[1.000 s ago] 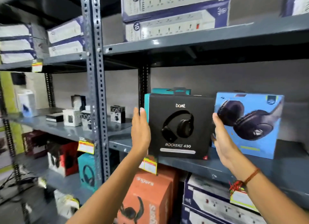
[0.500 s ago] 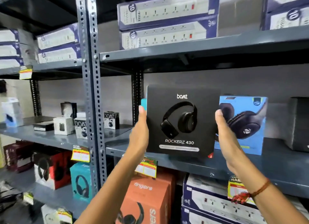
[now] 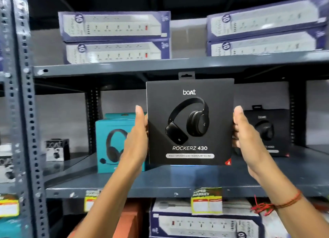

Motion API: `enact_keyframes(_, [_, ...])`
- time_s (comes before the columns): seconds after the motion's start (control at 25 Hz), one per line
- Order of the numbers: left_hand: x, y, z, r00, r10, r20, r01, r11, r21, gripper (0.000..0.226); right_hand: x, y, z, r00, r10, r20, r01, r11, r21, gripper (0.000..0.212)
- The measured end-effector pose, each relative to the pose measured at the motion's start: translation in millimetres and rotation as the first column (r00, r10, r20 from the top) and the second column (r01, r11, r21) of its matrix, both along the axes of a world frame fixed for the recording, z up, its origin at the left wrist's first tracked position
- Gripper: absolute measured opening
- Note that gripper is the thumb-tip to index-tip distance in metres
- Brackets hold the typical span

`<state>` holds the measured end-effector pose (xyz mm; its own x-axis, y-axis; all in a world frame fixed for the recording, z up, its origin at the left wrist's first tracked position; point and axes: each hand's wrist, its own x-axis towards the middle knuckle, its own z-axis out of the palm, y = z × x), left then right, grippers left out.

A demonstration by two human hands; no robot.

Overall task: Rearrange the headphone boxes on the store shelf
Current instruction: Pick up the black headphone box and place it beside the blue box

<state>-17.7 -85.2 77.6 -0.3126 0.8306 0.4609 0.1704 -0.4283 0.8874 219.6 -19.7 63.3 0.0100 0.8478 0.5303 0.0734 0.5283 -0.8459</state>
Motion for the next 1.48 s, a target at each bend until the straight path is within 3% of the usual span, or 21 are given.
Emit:
enact_keyframes(0.24, [120,92,-19,0.989,-0.145,0.036,0.147,0.986,-0.081,0.112,115,20,-8,0.973,-0.227,-0.031,0.227,0.974,0.009,0.111])
enact_keyframes(0.4, [189,148,-37,0.972,-0.226,0.064,0.233,0.96,-0.152,0.136,176,53,-23,0.958,-0.286,-0.014,0.287,0.958,0.01,0.103])
enact_keyframes(0.48, [216,175,-42,0.947,-0.321,-0.006,0.315,0.934,-0.171,0.123,198,76,-28,0.956,-0.291,-0.028,0.291,0.956,-0.031,0.098])
enact_keyframes(0.6, [246,205,-46,0.945,-0.322,-0.047,0.304,0.925,-0.227,0.099,223,114,-30,0.967,-0.251,-0.042,0.245,0.963,-0.112,0.097])
enact_keyframes(0.8, [270,242,-50,0.962,-0.27,-0.031,0.253,0.93,-0.268,0.081,244,167,-32,0.99,-0.138,-0.015,0.133,0.974,-0.181,0.133])
enact_keyframes(0.88, [272,252,-54,0.963,-0.268,-0.026,0.251,0.93,-0.267,0.07,248,181,-36,0.996,-0.084,0.002,0.083,0.972,-0.219,0.127])
enact_keyframes(1.08, [277,261,-61,0.947,-0.317,-0.042,0.291,0.908,-0.3,0.071,254,193,-43,0.999,0.028,-0.024,-0.033,0.964,-0.265,0.091])
enact_keyframes(1.16, [272,258,-61,0.936,-0.349,-0.038,0.322,0.896,-0.306,0.072,254,195,-47,0.999,0.027,-0.017,-0.03,0.968,-0.25,0.092])
enact_keyframes(1.28, [248,239,-51,0.941,-0.335,-0.053,0.308,0.909,-0.281,0.071,232,198,-38,0.968,-0.245,-0.059,0.237,0.965,-0.111,0.119])
enact_keyframes(1.32, [243,229,-44,0.945,-0.317,-0.083,0.291,0.928,-0.232,0.07,226,191,-30,0.931,-0.352,-0.097,0.352,0.936,-0.017,0.112])
enact_keyframes(1.4, [218,197,-23,0.955,-0.265,-0.133,0.258,0.964,-0.069,0.066,192,172,-11,0.866,-0.461,-0.196,0.492,0.854,0.166,0.078])
enact_keyframes(1.48, [164,158,-1,0.968,-0.191,-0.164,0.221,0.956,0.192,0.07,130,151,6,0.891,-0.351,-0.287,0.438,0.832,0.34,0.062])
